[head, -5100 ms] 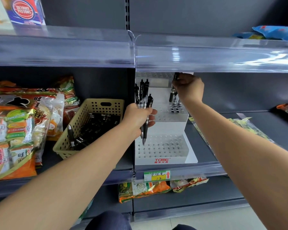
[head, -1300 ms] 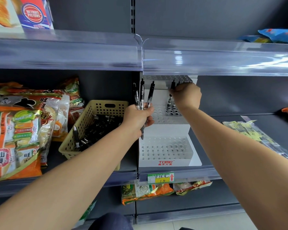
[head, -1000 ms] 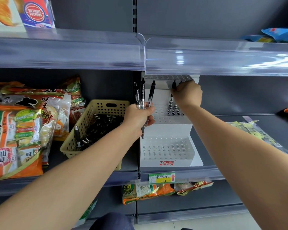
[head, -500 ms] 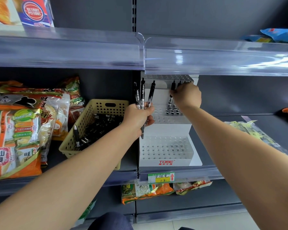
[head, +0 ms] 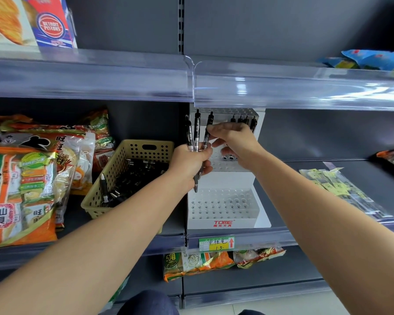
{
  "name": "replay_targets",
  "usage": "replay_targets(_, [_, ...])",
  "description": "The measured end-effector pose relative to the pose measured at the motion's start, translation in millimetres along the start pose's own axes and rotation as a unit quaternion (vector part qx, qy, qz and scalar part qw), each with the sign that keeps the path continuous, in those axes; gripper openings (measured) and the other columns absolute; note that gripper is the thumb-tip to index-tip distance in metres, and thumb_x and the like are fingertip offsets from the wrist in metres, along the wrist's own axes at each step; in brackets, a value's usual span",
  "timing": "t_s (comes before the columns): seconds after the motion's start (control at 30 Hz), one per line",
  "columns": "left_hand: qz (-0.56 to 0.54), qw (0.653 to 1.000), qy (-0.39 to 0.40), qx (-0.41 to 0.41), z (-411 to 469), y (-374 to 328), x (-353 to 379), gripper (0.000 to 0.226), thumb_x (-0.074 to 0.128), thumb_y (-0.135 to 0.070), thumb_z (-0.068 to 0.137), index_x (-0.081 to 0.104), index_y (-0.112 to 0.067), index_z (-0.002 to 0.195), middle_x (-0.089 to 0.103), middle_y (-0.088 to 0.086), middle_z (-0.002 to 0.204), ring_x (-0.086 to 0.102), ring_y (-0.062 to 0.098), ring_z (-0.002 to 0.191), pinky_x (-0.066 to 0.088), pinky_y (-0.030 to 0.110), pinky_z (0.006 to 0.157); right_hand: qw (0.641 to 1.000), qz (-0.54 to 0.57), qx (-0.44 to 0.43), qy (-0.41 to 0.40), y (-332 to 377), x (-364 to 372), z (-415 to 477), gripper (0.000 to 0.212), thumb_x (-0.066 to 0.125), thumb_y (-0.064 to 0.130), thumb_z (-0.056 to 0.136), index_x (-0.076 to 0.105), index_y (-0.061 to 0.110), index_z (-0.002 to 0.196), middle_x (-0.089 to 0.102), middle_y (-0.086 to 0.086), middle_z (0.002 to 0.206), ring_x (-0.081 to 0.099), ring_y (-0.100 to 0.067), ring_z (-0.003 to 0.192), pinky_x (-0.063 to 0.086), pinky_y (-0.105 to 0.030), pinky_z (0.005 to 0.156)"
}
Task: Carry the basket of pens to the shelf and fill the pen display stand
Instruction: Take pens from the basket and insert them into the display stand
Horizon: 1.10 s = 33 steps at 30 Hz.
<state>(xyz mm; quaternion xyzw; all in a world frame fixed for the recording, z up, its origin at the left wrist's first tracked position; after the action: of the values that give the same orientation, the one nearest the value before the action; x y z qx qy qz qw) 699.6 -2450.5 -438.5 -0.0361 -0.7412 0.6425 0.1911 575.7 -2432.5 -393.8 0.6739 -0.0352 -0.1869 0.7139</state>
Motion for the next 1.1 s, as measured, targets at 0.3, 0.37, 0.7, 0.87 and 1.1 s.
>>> replay_targets(0.3, [0.024,1.000,0.006,-0.008,-0.6,3.7,0.9,0.009,0.060,-0.010,0.093,0.061,-0.011,0.084,0.064,0.005,0.080,0.062,0.017,0.072,0.056,0.036,0.075,0.999,0.043,0.005,-0.024,3.3,-13.2,-0.5,0.010,0.074,0.024,0.081,0.067,0.016,0.080,0.069,0.002,0.071,0.063,-0.009,0.061,0.045,-0.023,0.055])
replay_targets(0.37, [0.037,0.999,-0.023,-0.003,2.7,4.5,-5.8,0.009,0.058,-0.013,0.095,0.060,-0.011,0.086,0.063,0.003,0.081,0.060,0.015,0.073,0.055,0.034,0.074,0.998,0.045,0.006,-0.043,2.6,-17.7,0.0,0.012,0.074,0.022,0.082,0.066,0.013,0.082,0.067,0.001,0.070,0.062,-0.009,0.058,0.047,-0.021,0.052])
replay_targets(0.7, [0.052,0.998,-0.035,-0.014,-2.7,-1.9,-11.5,0.023,0.058,-0.036,0.094,0.050,-0.014,0.098,0.045,-0.001,0.065,0.034,0.009,0.046,0.024,0.019,0.038,0.980,0.002,-0.041,-0.194,8.8,-34.1,6.7,0.016,0.079,0.012,0.076,0.065,0.004,0.078,0.068,-0.009,0.066,0.059,-0.021,0.055,0.057,-0.038,0.065])
replay_targets(0.87, [0.040,0.998,-0.046,-0.012,1.1,-1.3,-15.8,0.014,0.048,-0.028,0.099,0.044,-0.015,0.099,0.043,0.000,0.067,0.033,0.009,0.048,0.021,0.020,0.039,0.963,-0.032,-0.062,-0.260,14.7,-36.1,10.0,0.014,0.081,0.017,0.072,0.069,0.012,0.068,0.070,-0.005,0.064,0.066,-0.022,0.059,0.059,-0.043,0.072])
replay_targets(1.1, [0.044,0.997,-0.058,0.002,5.7,-1.3,-21.4,0.010,0.051,-0.022,0.099,0.053,-0.017,0.091,0.050,0.000,0.074,0.043,0.010,0.056,0.036,0.021,0.040,0.925,-0.173,-0.113,-0.318,32.6,-36.6,1.5,0.016,0.076,0.024,0.077,0.074,0.010,0.070,0.073,-0.012,0.074,0.067,-0.025,0.076,0.050,-0.031,0.072])
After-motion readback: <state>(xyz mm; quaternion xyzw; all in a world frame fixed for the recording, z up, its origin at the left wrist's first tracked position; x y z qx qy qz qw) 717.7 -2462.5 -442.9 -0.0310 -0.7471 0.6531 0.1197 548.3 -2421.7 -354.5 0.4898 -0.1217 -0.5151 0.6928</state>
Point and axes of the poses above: each hand's wrist, its own z-axis towards the middle knuckle, its own x-axis out of the palm, y = z × x, the point moved 7 cm from there along z, towards the middle knuckle
